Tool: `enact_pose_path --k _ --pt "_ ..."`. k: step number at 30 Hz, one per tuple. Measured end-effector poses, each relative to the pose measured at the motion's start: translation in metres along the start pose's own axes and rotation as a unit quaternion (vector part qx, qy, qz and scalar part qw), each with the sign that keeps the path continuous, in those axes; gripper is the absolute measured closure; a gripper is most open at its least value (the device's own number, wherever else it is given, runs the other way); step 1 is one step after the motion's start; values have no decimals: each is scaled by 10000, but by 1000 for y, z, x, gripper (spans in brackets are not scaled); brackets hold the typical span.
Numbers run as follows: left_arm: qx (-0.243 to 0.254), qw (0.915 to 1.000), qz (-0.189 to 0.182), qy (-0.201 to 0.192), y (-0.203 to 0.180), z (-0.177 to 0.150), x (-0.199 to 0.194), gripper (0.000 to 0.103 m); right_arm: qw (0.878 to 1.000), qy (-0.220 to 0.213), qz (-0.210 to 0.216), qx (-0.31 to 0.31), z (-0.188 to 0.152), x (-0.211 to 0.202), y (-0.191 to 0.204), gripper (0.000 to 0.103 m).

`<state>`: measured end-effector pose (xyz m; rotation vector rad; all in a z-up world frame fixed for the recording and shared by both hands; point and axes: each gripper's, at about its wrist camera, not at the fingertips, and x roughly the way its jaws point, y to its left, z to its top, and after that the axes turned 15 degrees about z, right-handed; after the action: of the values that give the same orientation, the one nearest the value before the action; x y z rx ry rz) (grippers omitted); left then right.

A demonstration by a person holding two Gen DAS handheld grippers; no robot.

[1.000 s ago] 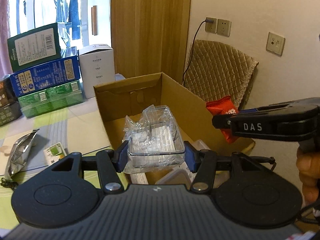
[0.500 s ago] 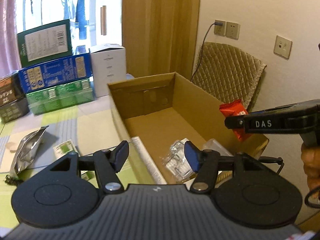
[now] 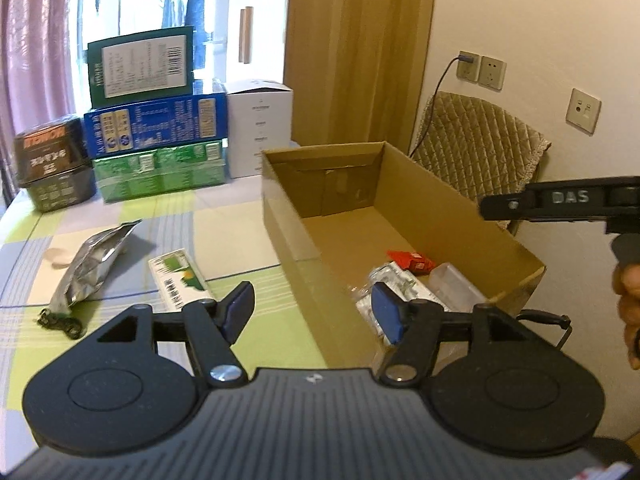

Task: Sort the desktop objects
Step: 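Open left tool dropping the wire rack while right tool releases the red packet into the box, then bring both open tools back over the table toward the cable and green box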

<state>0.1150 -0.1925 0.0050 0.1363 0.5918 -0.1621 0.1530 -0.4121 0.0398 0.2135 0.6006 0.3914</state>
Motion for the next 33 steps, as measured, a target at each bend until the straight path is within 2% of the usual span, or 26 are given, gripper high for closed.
enact_pose_path --k 7,14,22,26,28,33 --pt "-159 9996 246 60 29 -16 -23 40 9999 -11 111 36 -14 -22 21 28" --pt "-288 9978 583 90 64 -30 -46 34 9992 -13 399 -91 -25 -33 62 19" --pt "-437 9952 874 100 103 -40 -72 18 9964 136 748 -369 -38 -30 113 10" --pt "-522 9937 986 94 121 -44 -85 12 9946 170 885 -513 -42 -28 133 2" --pt "-545 9930 1044 87 128 -45 -91 7 9935 178 956 -586 -44 -28 144 2" --pt "-652 9905 1214 34 147 -49 -108 3 9908 202 1133 -716 -48 -28 164 2"
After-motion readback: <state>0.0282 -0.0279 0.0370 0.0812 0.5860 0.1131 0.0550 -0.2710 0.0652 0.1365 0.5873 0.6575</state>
